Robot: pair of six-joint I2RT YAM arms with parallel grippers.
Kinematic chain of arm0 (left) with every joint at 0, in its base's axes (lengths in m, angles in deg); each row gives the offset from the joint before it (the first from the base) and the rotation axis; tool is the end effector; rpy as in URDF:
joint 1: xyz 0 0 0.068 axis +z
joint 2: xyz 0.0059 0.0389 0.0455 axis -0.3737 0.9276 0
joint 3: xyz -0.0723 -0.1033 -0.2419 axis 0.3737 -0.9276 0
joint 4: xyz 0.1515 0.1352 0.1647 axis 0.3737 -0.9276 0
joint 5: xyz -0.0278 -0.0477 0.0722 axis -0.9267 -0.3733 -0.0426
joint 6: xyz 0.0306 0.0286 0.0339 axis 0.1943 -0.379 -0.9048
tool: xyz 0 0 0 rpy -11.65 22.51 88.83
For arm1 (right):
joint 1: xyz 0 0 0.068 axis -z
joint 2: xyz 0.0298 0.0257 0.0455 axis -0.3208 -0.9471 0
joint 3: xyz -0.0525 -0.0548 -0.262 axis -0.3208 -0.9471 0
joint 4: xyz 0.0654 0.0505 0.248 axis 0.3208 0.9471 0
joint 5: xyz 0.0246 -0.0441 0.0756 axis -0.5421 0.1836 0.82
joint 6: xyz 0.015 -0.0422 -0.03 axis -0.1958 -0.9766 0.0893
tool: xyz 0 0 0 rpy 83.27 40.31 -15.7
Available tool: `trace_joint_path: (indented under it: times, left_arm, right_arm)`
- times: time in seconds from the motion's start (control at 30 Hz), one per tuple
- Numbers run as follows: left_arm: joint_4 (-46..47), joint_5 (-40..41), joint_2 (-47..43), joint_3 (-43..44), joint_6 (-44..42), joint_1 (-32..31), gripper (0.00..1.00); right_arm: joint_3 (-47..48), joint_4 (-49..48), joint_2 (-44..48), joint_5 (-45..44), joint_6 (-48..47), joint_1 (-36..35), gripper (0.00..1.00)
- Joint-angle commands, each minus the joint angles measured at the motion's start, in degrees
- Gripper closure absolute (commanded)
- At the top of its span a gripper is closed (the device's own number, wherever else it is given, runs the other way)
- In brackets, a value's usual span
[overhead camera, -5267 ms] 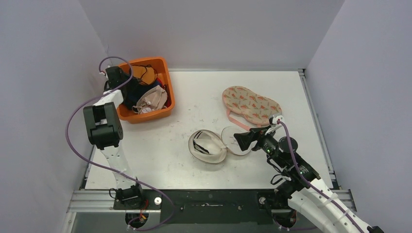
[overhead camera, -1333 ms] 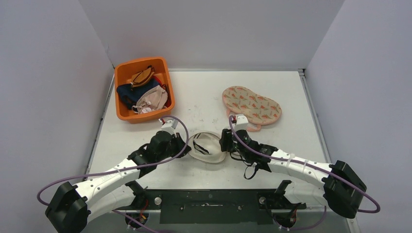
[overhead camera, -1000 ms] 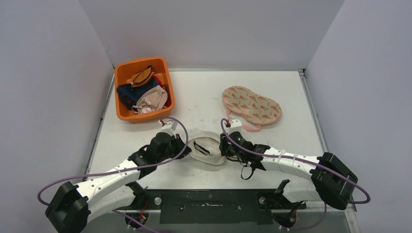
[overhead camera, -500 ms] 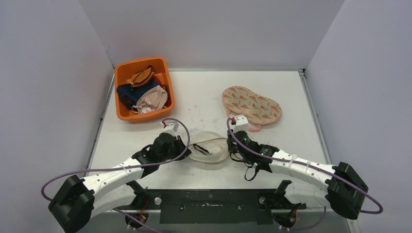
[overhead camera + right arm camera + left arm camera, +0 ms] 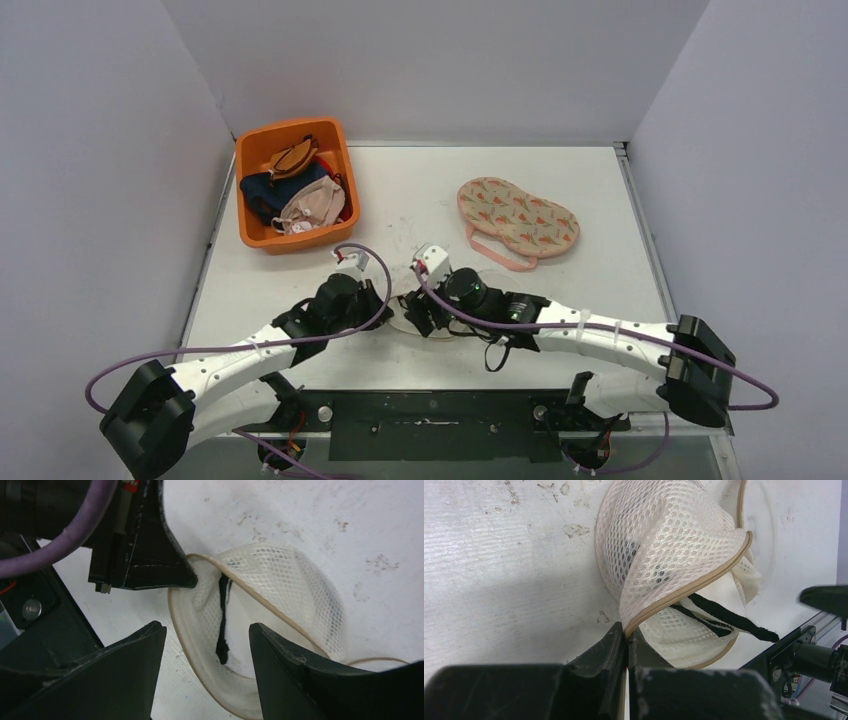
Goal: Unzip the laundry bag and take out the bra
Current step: Pick up the bra from the laundry bag.
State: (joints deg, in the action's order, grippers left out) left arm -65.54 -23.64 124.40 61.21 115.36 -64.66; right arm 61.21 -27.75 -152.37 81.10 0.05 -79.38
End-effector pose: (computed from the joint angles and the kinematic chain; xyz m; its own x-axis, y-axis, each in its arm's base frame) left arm 0.1487 -0.1361 0.1763 -0.7780 -0.2538 -0.5747 0.1533 0.8104 -0.5655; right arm 0.1323 0.2357 0.2576 -0.4510 -0.2755 -0.8489 -0.7825 0.5796 0.2275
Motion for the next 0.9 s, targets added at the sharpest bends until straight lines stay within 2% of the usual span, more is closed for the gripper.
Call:
trace_joint_path:
  times: [0.0, 0.13, 0.23, 0.4, 0.53, 0.63, 0.73, 0.77, 0.83, 0.87]
  left_arm:
    - [1.88, 0.35, -0.24, -0.61, -1.14, -0.43, 1.00]
    - [0.32, 0.98, -1.58, -1.18, -1.11, -0.38, 1.00]
    - [-1.24, 1.62, -3.03, -2.09, -1.07, -0.43, 1.00]
    - [-2.97, 2.29, -4.37, -4.02, -0.40, -0.43, 1.00]
    - [-2.62, 2.20, -5.05, -5.51, 0.41, -0.41, 1.00]
    - [-2.51, 2.30, -5.33, -6.12, 0.60, -0.43, 1.00]
    - [-2.23, 2.25, -5.13, -6.20, 0.54, -0.43, 1.00]
    - [-1.96, 2.32, -5.09, -6.19, 0.54, -0.42, 1.00]
    - [-1.30, 2.02, -4.92, -6.02, 0.49, -0.43, 1.00]
    - [-0.96, 1.90, -4.87, -6.01, 0.49, -0.43, 1.00]
  right_arm:
    - [3.97, -0.37, -5.78, -2.08, -4.41, -3.02, 0.39]
    - [5.85, 0.91, -10.23, -4.84, -4.54, -3.33, 0.45]
    - [6.18, 0.95, -12.11, -7.44, -4.10, -3.33, 0.57]
    - [5.37, 1.56, -13.66, -14.20, -1.10, -2.38, 0.82]
    - [2.79, 0.67, -11.64, -15.46, 1.00, -0.48, 0.91]
    - [1.36, -0.13, -10.09, -14.27, 1.25, 0.32, 0.92]
    - [-0.06, -2.36, -8.07, -8.26, -0.41, 0.13, 0.90]
    - [-0.49, -3.47, -7.43, -5.26, -0.90, 0.11, 0.86]
    - [-0.49, -4.63, -6.91, -1.61, -1.55, -0.26, 0.70]
    - [-0.41, -4.79, -6.74, -0.69, -1.81, -0.70, 0.66]
